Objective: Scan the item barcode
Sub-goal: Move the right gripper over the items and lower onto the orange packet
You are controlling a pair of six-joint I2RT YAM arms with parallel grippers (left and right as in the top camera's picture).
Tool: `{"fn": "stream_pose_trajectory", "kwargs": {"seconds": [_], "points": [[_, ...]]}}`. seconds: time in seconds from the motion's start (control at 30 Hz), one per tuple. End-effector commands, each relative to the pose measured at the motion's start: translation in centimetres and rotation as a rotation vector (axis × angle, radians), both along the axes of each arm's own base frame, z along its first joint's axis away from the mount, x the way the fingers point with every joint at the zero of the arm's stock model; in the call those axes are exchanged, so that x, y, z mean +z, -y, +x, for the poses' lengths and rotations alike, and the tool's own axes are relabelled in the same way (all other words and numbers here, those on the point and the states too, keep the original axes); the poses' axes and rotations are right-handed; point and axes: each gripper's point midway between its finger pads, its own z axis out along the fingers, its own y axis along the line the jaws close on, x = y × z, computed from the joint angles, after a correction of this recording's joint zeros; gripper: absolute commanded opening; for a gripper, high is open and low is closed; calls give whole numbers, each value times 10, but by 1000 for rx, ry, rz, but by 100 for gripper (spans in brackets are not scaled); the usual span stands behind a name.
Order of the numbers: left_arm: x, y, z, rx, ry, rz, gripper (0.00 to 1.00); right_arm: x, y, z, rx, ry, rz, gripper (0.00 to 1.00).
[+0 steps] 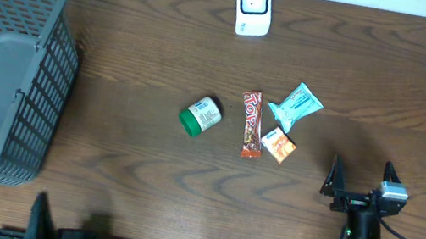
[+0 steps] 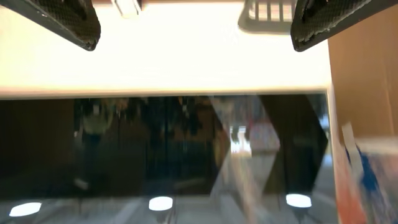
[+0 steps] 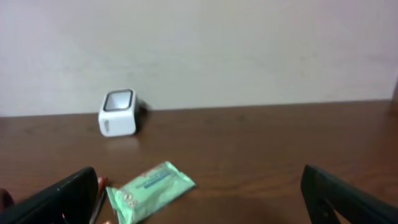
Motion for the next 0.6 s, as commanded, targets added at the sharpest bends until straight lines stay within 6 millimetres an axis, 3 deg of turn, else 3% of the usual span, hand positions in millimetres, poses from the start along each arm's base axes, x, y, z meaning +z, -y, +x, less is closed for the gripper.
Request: {"fn": "stream_pose_trajectory", "kwargs": {"seconds": [0.0,0.2,0.33,0.57], "points": [[-29,0,18,-1,-104,8,98,37,-5,-5,20,69,-24,99],[-69,-2,35,-2,-253,-7,98,68,-4,0,18,36,-60,99],[-90,-3,40,-3,-332,-15,98,93,-4,20,33,-66,-51,99],[-109,-3,39,-3,-407,-23,98,103,-16,60,133,-379,4,99]]}}
